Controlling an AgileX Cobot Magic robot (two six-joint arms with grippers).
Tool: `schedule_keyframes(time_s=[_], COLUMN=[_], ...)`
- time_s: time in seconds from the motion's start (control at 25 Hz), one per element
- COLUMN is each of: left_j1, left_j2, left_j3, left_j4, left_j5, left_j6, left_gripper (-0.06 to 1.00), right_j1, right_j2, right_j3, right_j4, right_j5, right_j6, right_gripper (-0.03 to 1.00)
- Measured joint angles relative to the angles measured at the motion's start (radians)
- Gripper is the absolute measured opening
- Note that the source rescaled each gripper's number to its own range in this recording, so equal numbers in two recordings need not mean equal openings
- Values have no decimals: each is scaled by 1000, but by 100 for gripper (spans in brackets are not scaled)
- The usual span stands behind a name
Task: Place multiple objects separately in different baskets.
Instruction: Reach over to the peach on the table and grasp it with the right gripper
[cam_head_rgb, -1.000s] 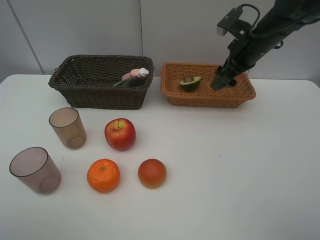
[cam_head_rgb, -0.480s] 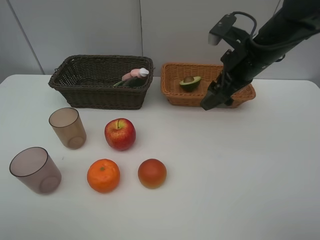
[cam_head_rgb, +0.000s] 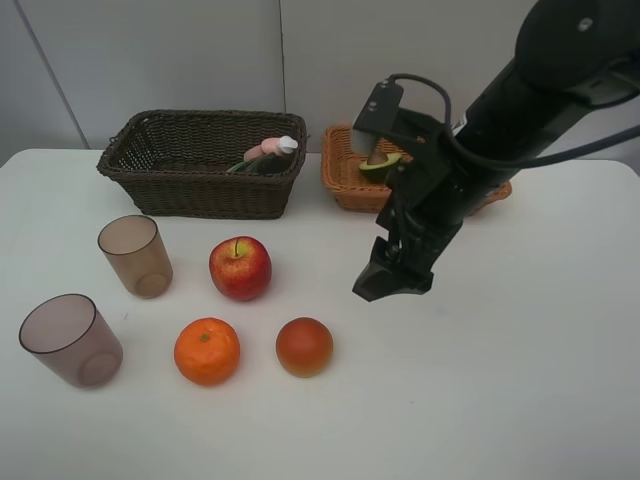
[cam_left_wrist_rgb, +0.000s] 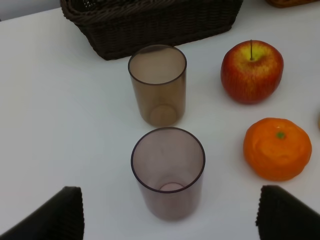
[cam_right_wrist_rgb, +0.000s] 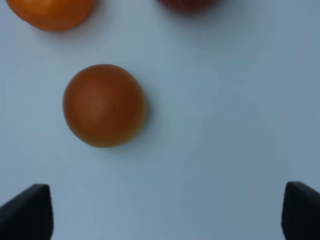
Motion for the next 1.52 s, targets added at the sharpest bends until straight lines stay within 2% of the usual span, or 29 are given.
schedule_keyframes(time_s=[0.32, 0.68, 1.0, 1.52], left_j1=[0, 0, 0, 0], left_j2=[0, 0, 0, 0], left_j3=[0, 0, 0, 0], left_j4=[0, 0, 0, 0], left_j5=[0, 0, 0, 0], left_j6=[0, 0, 0, 0], left_gripper=[94, 94, 94, 94], right_j1=[93, 122, 190, 193], right_j2=[18, 123, 151, 254], right_j3=[65, 68, 68, 68], right_j4=[53, 157, 217, 224], right_j5=[-114, -228, -263, -327], right_j6=[0, 0, 0, 0], right_gripper=[94, 94, 94, 94])
